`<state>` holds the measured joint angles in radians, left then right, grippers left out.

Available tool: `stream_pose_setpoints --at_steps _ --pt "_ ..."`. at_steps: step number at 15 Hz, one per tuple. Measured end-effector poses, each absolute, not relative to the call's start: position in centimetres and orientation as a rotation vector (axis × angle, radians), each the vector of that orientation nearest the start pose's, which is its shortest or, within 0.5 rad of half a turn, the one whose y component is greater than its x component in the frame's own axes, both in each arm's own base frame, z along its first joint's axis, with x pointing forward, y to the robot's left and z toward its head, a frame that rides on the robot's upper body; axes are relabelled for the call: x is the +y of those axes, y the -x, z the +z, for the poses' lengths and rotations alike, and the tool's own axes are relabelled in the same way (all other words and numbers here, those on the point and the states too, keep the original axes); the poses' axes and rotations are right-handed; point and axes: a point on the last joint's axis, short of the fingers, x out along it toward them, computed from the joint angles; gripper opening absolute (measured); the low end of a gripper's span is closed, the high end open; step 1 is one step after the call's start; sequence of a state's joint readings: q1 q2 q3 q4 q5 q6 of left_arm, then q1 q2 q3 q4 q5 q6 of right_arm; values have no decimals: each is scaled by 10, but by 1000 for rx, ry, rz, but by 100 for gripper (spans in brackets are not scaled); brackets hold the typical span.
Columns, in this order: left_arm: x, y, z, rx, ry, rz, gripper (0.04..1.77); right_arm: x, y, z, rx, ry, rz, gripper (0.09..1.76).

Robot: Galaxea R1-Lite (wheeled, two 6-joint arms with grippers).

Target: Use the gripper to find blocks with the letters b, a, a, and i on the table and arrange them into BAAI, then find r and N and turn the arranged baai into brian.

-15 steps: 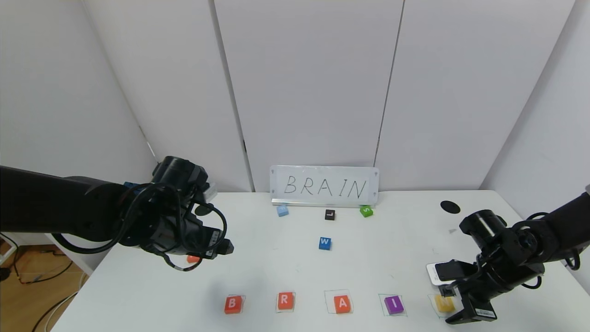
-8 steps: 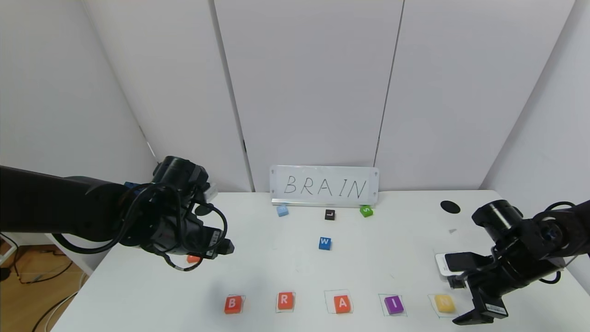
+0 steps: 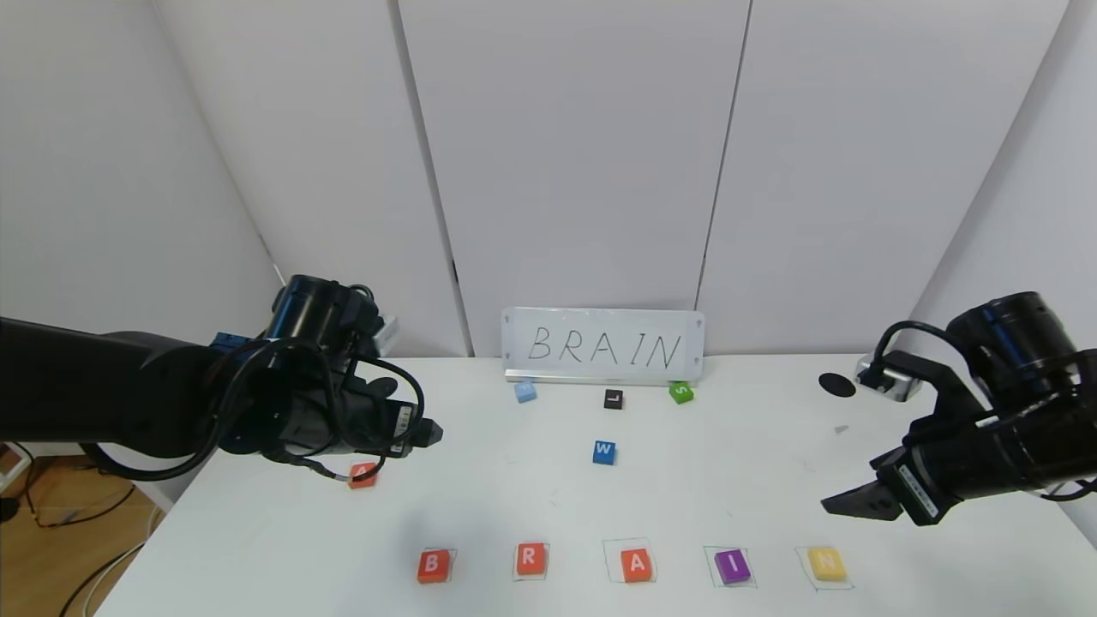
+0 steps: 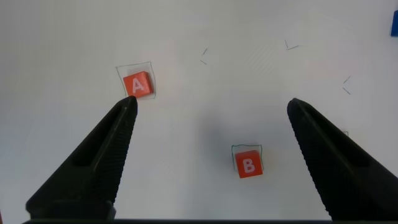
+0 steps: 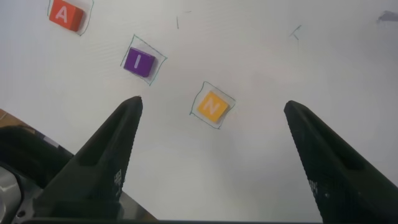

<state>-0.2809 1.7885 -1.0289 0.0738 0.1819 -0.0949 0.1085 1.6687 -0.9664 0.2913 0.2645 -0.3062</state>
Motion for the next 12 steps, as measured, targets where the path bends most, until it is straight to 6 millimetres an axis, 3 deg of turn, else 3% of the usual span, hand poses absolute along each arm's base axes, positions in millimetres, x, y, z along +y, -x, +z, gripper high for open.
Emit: stream_pose_setpoints --at_steps 3,5,8,12 --pt "-75 -298 155 787 -90 -41 172 30 -256 175 874 188 372 167" --pt "-46 -291 170 699 -75 11 172 17 -246 191 768 162 185 168" --pt "-10 -257 206 546 -92 16 172 -9 -218 215 591 113 20 169" --pt "9 -194 242 364 -99 28 172 -26 -163 243 406 49 41 170"
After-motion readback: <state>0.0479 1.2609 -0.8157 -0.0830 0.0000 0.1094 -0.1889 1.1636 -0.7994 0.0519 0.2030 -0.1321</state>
